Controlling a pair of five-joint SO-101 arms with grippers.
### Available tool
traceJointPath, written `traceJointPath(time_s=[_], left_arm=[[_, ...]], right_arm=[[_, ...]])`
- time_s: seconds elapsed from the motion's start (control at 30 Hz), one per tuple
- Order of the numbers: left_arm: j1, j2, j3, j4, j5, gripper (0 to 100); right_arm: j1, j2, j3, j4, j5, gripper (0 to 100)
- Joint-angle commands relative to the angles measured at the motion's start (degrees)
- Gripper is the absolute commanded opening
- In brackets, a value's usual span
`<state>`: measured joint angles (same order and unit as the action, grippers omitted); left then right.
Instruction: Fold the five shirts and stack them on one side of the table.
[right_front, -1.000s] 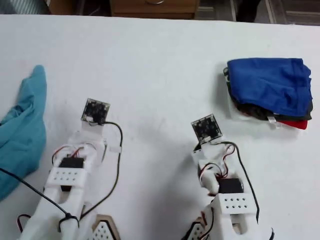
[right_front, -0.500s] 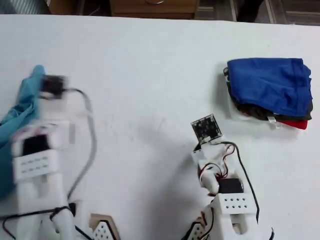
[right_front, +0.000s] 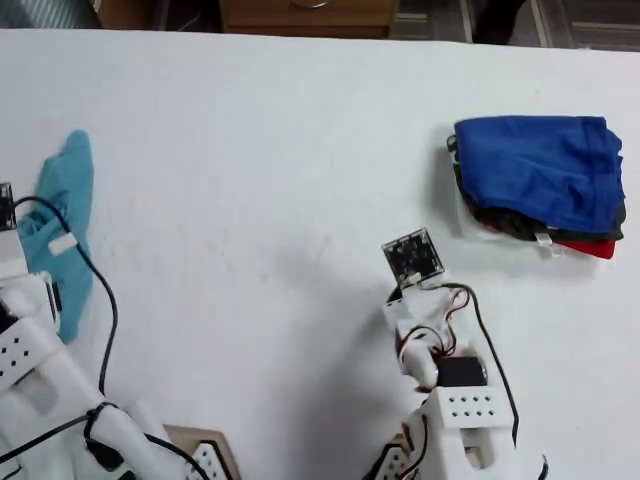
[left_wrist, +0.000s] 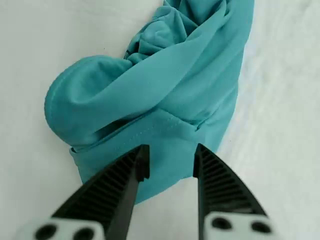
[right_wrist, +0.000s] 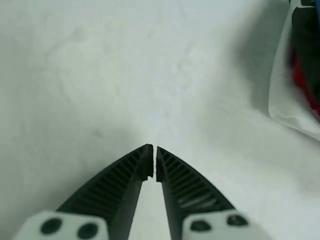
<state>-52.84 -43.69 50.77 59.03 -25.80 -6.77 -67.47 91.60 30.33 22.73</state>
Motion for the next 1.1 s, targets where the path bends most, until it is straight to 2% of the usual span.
traceJointPath(time_s=[0.0,0.13,0.27,0.4,0.63,0.77,0.87,1.07], left_arm=[[-3.3,-1.0,0.7,-2.6,-0.7,17],[-7.4,1.6,3.6,-10.3,-4.7,17],[-10.9,11.6,3.1,-14.3,-6.3,17],[-13.5,22.9,-2.1,-14.1,-6.2,17],[-12.2,37.1,-8.1,-13.9,-6.2,17],[-9.5,40.9,-10.8,-9.3,-6.4,16],[-6.6,41.2,-13.2,-5.0,-6.2,2],[1.6,41.1,-21.0,4.3,0.9,3]], right_arm=[[-0.4,-0.7,-0.4,-0.7,0.0,2.1],[-0.3,-0.7,-0.4,-0.6,0.0,2.1],[-0.2,-0.7,-0.3,-0.6,0.0,2.1],[-0.2,-0.7,-0.3,-0.6,0.0,2.1],[-0.2,-0.7,-0.3,-0.6,0.0,2.1],[-0.2,-0.7,-0.3,-0.6,0.0,2.1],[-0.2,-0.7,-0.3,-0.6,0.0,2.1],[-0.2,-0.7,-0.3,-0.6,0.0,2.1]])
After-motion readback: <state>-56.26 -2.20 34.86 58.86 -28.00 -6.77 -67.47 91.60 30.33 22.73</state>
